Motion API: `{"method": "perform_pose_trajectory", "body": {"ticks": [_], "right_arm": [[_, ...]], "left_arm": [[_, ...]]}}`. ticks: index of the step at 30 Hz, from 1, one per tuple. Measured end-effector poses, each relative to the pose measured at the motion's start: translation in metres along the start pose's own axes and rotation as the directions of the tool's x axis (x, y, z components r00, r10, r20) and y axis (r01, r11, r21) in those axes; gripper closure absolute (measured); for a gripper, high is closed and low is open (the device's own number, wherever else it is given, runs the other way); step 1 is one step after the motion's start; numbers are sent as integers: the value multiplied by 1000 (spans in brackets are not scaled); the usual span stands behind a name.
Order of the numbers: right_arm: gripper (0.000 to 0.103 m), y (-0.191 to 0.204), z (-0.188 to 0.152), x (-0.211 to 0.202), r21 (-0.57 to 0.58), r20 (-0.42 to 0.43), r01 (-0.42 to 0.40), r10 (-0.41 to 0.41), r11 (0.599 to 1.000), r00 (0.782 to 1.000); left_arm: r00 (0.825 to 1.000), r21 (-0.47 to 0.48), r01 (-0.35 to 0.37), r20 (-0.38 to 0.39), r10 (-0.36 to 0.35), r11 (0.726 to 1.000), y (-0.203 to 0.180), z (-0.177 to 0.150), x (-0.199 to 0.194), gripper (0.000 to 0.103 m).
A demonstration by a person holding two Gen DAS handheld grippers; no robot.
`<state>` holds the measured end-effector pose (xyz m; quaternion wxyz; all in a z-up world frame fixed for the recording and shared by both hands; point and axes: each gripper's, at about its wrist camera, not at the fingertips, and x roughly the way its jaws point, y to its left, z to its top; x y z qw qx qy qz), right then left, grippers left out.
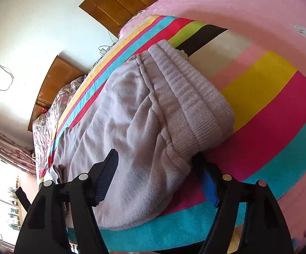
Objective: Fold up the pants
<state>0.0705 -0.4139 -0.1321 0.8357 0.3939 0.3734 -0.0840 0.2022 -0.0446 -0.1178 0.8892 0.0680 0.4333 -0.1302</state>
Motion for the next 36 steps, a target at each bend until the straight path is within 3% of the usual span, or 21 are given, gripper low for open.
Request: {"method": "perform_pose_trajectory", "body": {"ticks": [4, 8, 10, 12, 16, 23, 27, 32, 36], "right_arm": [[31, -2, -3, 1, 3, 15, -11, 11, 1000, 1000], [53, -9, -5, -2, -7, 5, 6, -6, 1000, 1000], [56, -18, -4, -2, 36, 4, -28, 28, 999, 1000], [62, -15, -7, -2, 16, 23, -10, 9, 1000, 1000], [73, -33, -20, -5, 112, 111, -142, 130, 984, 985], [77, -9, -18, -34, 68, 232, -275, 253, 959, 939], [77, -10, -15, -31, 100, 239, -297, 266, 950, 934], [77, -28, -23, -24, 178, 226, -271, 228, 946, 947], [77, 13, -18, -42, 37, 269, -222, 204, 974, 941]], "left_arm": [[1000, -3, -3, 2, 3, 1000, -1, -1, -1, 1], [1000, -5, -5, 5, 5, 1000, -2, -2, 0, 1], [1000, -1, -10, 2, 10, 1000, -3, -2, 0, 1], [1000, 3, -12, -9, 12, 1000, -4, 0, 1, 1], [1000, 7, -17, -6, 17, 1000, -4, -2, 1, 1], [1000, 10, -13, -19, 13, 1000, -4, 0, 4, 1], [999, 10, -24, -29, 24, 1000, -5, 2, 6, 1], [998, 10, -28, -49, 28, 1000, -5, 4, 6, 1], [997, 6, 2, -72, -2, 1000, 0, 9, 7, 1]]}}
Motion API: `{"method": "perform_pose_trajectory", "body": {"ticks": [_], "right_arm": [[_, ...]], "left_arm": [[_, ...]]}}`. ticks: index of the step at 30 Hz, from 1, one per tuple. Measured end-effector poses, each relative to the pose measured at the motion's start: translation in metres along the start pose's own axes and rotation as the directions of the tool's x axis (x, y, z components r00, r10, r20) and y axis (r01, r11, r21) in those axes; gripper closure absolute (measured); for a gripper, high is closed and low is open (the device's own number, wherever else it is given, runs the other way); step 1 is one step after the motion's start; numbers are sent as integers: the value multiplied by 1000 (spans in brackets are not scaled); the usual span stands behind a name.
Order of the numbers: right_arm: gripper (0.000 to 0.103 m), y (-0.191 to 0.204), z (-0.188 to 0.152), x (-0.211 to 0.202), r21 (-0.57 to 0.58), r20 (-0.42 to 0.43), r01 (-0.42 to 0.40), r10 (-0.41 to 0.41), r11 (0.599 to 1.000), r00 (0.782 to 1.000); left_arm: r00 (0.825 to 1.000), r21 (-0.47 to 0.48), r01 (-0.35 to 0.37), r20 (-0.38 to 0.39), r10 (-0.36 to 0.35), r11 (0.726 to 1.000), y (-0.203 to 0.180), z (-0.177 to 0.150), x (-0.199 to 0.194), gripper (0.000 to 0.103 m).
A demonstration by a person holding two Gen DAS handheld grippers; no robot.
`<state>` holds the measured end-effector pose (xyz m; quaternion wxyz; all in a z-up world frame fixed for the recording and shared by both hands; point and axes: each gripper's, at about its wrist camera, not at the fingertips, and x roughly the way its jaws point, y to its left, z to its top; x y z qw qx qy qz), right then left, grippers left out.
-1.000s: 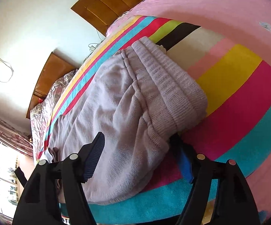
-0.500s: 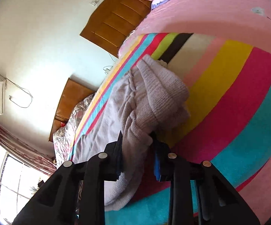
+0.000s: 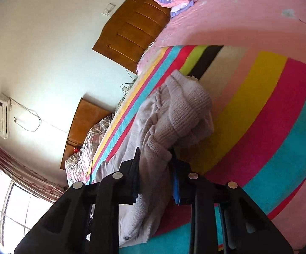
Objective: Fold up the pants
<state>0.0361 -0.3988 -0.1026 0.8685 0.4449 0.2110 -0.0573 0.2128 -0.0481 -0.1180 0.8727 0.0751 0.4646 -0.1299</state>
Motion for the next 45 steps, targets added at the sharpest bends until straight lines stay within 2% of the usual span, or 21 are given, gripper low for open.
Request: {"method": "perform_pose_trajectory", "body": {"ticks": [5, 7, 9, 11, 14, 17, 18, 20, 22, 23, 24, 26, 28, 30, 32, 33, 35, 37, 40, 43, 45], "right_arm": [[78, 96, 7, -5, -278, 47, -11, 25, 961, 999], [78, 147, -5, 1, -421, 38, -26, 46, 906, 998], [78, 201, -34, 11, -570, -2, -65, 77, 819, 997], [78, 251, -76, 20, -722, -68, -116, 97, 682, 993], [79, 306, -165, 41, -891, -184, -205, 90, 405, 979], [79, 319, -264, 79, -939, -315, -309, -21, 152, 949], [79, 313, -293, 91, -936, -348, -342, -67, 89, 935], [79, 290, -342, 117, -913, -402, -409, -188, 4, 896], [77, 278, -356, 108, -933, -340, -351, -125, -76, 932], [77, 278, -354, 104, -932, -342, -352, -121, -81, 932], [75, 278, -346, 103, -928, -361, -369, -113, -58, 926], [55, 280, -332, 101, -883, -464, -469, -124, -13, 877], [44, 290, -317, 97, -836, -548, -546, -88, 52, 832], [45, 303, -300, 91, -776, -623, -613, -28, 146, 782], [47, 310, -284, 95, -767, -624, -608, -18, 205, 781], [51, 312, -281, 102, -778, -611, -591, -39, 212, 791], [60, 312, -285, 118, -807, -585, -559, -128, 191, 801], [61, 303, -299, 136, -824, -566, -542, -245, 164, 787], [63, 290, -308, 138, -823, -568, -547, -226, 155, 791], [92, 298, -293, 124, -807, -587, -560, -157, 186, 794], [92, 315, -283, 108, -816, -571, -550, -103, 177, 815]], "left_arm": [[1000, -1, 7, 15, -7, 1000, 1, -2, 0, 1], [998, -25, 66, 6, -65, 998, 11, 1, -5, 3], [984, -112, 171, 57, -166, 979, 39, 2, -28, 4], [967, -201, 227, 161, -196, 953, 79, -2, -61, 4], [946, -334, 273, 264, -188, 902, 147, -16, -96, 4], [932, -448, 315, 312, -184, 836, 203, -43, -112, 4], [932, -472, 317, 317, -177, 822, 217, -54, -114, 4], [936, -511, 316, 307, -174, 799, 235, -73, -114, 4], [939, -533, 317, 292, -181, 784, 244, -90, -113, 4], [938, -532, 322, 290, -189, 783, 244, -96, -114, 4], [933, -525, 338, 296, -205, 781, 244, -101, -115, 4], [924, -517, 364, 308, -228, 775, 242, -106, -116, 4], [921, -505, 368, 312, -233, 781, 234, -108, -117, 4], [918, -491, 377, 310, -247, 786, 227, -106, -116, 4], [914, -476, 387, 310, -261, 790, 219, -105, -112, 4], [913, -476, 391, 307, -268, 788, 216, -106, -110, 4], [915, -482, 390, 296, -273, 785, 211, -108, -106, 4], [917, -489, 389, 292, -273, 781, 210, -110, -104, 4], [916, -499, 389, 300, -267, 774, 211, -114, -105, 4], [921, -517, 377, 300, -249, 768, 218, -115, -106, 4], [918, -518, 380, 313, -243, 766, 221, -115, -110, 4]]}}
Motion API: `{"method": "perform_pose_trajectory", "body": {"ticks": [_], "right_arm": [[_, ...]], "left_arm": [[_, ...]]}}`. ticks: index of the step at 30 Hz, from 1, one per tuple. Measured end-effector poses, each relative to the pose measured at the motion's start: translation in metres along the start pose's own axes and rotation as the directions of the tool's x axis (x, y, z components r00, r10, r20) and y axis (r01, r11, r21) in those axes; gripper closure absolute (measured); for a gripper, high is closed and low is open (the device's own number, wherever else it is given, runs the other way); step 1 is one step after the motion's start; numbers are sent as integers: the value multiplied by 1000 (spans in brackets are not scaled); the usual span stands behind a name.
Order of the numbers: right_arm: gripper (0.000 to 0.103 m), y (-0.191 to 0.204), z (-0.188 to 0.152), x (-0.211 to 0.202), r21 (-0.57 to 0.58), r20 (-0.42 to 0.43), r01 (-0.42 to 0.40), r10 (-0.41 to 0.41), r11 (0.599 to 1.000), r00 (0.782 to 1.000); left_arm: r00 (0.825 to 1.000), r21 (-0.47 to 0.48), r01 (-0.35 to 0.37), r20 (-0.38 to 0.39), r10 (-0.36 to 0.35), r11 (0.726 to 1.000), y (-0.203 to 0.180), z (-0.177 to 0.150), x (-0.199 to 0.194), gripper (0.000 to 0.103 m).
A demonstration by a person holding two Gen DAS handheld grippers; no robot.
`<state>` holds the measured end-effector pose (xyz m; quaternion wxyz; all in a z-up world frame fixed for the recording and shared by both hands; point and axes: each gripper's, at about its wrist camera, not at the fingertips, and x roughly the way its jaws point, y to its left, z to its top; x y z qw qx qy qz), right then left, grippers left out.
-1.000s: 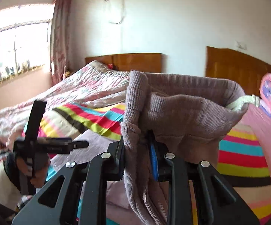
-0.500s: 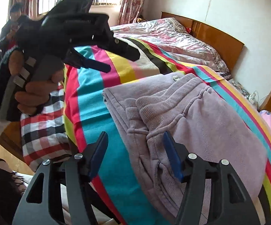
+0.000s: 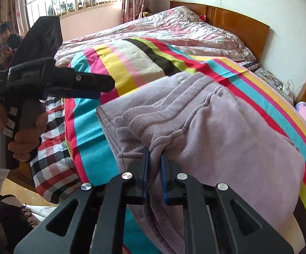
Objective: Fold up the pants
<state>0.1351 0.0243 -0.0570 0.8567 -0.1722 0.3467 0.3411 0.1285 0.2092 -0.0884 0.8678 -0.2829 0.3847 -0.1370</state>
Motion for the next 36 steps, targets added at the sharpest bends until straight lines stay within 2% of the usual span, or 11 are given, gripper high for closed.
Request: {"method": "perform_pose_trajectory", "body": {"ticks": [3, 6, 11, 13, 14, 15, 23, 27, 29, 31, 36], "right_arm": [[92, 7, 12, -8, -10, 29, -3, 3, 1000, 1000], [92, 18, -7, 27, -23, -80, -23, 21, 999, 997], [78, 22, -23, 37, -42, -84, -44, 40, 998, 996], [38, 24, -22, 32, -51, -83, -99, 94, 994, 992], [31, 28, -24, 31, -79, -83, -96, 90, 992, 993], [32, 34, -26, 34, -122, -92, -64, 53, 990, 994], [79, 61, -38, 44, -382, -29, 215, -245, 899, 969], [86, 43, -26, 14, -242, 59, 207, -198, 948, 978], [87, 36, -20, 1, -199, 96, 207, -191, 958, 977], [87, 32, -17, -8, -179, 126, 210, -189, 961, 974], [87, 40, -17, -11, -203, 151, 232, -204, 951, 967]], "left_arm": [[1000, -7, -3, 28, 4, 1000, 2, 3, -7, 4], [999, -21, -8, 32, 8, 1000, 5, 2, -7, 4], [999, -31, -31, 7, 32, 999, 9, -3, -1, 4], [1000, -37, -27, 6, 28, 999, 11, -5, 0, 4], [1000, -40, -26, 6, 26, 999, 12, -5, 0, 4], [1000, -40, -25, 6, 25, 999, 11, -5, 1, 4], [1000, -17, 10, 7, -10, 1000, 0, -6, -11, 3], [997, -38, 76, -13, -77, 996, -4, -3, -15, 2], [982, -101, 175, -53, -181, 979, -2, 2, -11, 2], [939, -186, 298, -117, -323, 936, -1, 9, 3, 2], [852, -205, 393, -285, -439, 896, -31, 32, 44, 2]]}}
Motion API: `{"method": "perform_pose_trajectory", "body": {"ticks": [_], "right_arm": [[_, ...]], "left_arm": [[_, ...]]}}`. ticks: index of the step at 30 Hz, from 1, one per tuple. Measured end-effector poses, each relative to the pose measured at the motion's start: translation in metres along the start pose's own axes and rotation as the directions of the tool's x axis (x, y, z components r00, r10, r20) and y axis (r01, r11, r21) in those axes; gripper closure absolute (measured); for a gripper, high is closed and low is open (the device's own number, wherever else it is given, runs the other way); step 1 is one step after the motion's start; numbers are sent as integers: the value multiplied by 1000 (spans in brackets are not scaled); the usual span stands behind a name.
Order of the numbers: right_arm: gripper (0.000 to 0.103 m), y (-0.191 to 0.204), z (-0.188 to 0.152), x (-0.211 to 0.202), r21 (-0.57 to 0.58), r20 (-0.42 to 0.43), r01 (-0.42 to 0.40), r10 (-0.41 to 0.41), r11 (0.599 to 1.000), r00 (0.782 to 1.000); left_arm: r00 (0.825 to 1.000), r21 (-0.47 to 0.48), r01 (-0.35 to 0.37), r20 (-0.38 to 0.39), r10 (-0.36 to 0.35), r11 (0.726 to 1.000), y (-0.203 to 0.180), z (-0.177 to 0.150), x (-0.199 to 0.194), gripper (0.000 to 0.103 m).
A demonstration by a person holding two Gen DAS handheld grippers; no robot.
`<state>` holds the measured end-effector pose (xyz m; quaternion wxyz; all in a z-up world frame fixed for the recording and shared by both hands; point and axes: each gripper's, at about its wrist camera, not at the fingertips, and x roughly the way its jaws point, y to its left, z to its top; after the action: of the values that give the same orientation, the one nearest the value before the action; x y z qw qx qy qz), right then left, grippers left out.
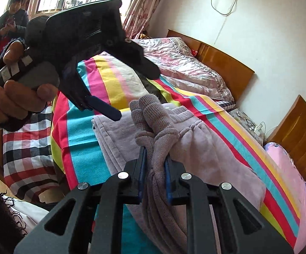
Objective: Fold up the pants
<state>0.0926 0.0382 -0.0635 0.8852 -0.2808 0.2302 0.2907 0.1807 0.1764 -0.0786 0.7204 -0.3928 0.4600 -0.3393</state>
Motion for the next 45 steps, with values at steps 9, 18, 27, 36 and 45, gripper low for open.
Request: {"method": "perform_pose_trajectory", "body": {"ticks": [9, 18, 27, 36, 45], "right_arm": [[73, 19, -13, 15, -84, -61, -13, 8, 996, 998], [22, -98, -114, -95, 434, -12, 84, -88, 897, 996], [27, -83, -169, -72, 498, -154, 226, -171, 837, 973], [28, -73, -155, -37, 349, -228, 423, -362, 836, 904], [24, -87, -169, -26, 433, -261, 369, -278, 822, 925]], "left_arm": [[912, 111, -288, -271, 307, 951, 1, 37, 106, 66], [948, 110, -223, -209, 242, 969, 23, 31, 98, 76], [949, 233, -253, -131, 288, 939, -55, 41, 83, 80], [969, 427, -226, 3, 249, 875, -160, 56, 35, 81], [992, 24, -127, -12, 127, 992, 68, 34, 12, 79]]}}
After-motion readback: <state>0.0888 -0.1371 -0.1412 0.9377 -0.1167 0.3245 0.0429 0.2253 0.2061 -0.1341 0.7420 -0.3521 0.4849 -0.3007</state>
